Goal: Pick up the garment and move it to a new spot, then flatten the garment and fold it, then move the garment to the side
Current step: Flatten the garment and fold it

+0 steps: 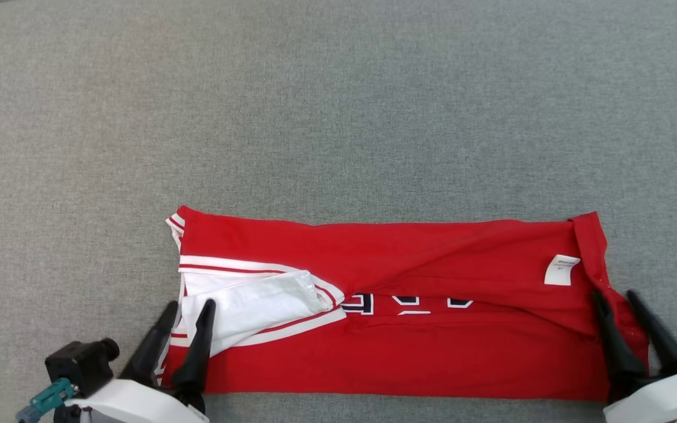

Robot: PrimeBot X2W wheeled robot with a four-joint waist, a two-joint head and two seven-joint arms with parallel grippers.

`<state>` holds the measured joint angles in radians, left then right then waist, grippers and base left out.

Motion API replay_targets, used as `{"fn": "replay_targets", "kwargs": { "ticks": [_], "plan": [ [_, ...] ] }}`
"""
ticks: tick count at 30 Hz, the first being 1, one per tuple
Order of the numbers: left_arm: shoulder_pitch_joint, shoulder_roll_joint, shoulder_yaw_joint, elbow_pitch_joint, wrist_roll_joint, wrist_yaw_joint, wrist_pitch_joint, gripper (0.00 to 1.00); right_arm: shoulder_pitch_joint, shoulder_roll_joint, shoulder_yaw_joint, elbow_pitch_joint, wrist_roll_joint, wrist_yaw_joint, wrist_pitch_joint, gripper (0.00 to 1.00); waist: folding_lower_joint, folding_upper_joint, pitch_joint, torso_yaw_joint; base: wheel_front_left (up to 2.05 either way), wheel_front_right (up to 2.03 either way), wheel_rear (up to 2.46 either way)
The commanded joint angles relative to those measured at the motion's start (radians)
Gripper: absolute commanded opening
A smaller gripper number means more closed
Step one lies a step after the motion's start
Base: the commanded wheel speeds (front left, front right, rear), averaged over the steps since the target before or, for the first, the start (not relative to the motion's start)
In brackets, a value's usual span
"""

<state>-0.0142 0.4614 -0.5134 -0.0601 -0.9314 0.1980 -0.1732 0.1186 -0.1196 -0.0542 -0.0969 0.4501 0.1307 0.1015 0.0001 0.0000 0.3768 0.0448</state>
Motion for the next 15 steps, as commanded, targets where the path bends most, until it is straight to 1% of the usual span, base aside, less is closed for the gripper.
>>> {"fn": "replay_targets", "kwargs": {
  "ticks": [1, 5, 10, 11, 12, 15],
  "plan": [
    [-0.030, -0.001, 0.013, 0.011, 0.023, 0.003, -0.030, 1.00, -0.023, -0.003, -0.010, 0.000, -0.028, 0.000, -0.040, 1.00, -0.0001, 0.0000, -0.015, -0.004, 0.00, 0.00, 0.00],
    [-0.045, -0.028, 0.043, 0.025, 0.089, 0.016, -0.077, 1.00, -0.056, 0.012, -0.037, -0.009, -0.101, 0.000, -0.121, 1.00, -0.0001, 0.0000, -0.050, -0.004, 0.00, 0.00, 0.00],
    [-0.074, -0.065, 0.116, 0.002, 0.200, 0.032, -0.091, 1.00, -0.102, 0.031, -0.049, -0.031, -0.172, 0.000, -0.188, 1.00, -0.0001, 0.0000, -0.089, -0.002, 0.00, 0.00, 0.00],
    [-0.080, -0.077, 0.137, -0.008, 0.228, 0.029, -0.092, 1.00, -0.112, 0.033, -0.046, -0.033, -0.183, 0.000, -0.199, 1.00, -0.0001, 0.0000, -0.096, -0.002, 0.00, 0.00, 0.00],
    [-0.080, -0.077, 0.137, -0.008, 0.228, 0.029, -0.092, 1.00, -0.112, 0.033, -0.046, -0.033, -0.183, 0.000, -0.199, 1.00, -0.0001, 0.0000, -0.096, -0.002, 0.00, 0.00, 0.00],
    [-0.081, -0.104, 0.192, -0.031, 0.314, 0.016, -0.091, 1.00, -0.131, 0.036, -0.039, -0.034, -0.210, 0.000, -0.232, 1.00, -0.0001, 0.0000, -0.120, -0.001, 0.00, 0.00, 0.00]
  ]
}}
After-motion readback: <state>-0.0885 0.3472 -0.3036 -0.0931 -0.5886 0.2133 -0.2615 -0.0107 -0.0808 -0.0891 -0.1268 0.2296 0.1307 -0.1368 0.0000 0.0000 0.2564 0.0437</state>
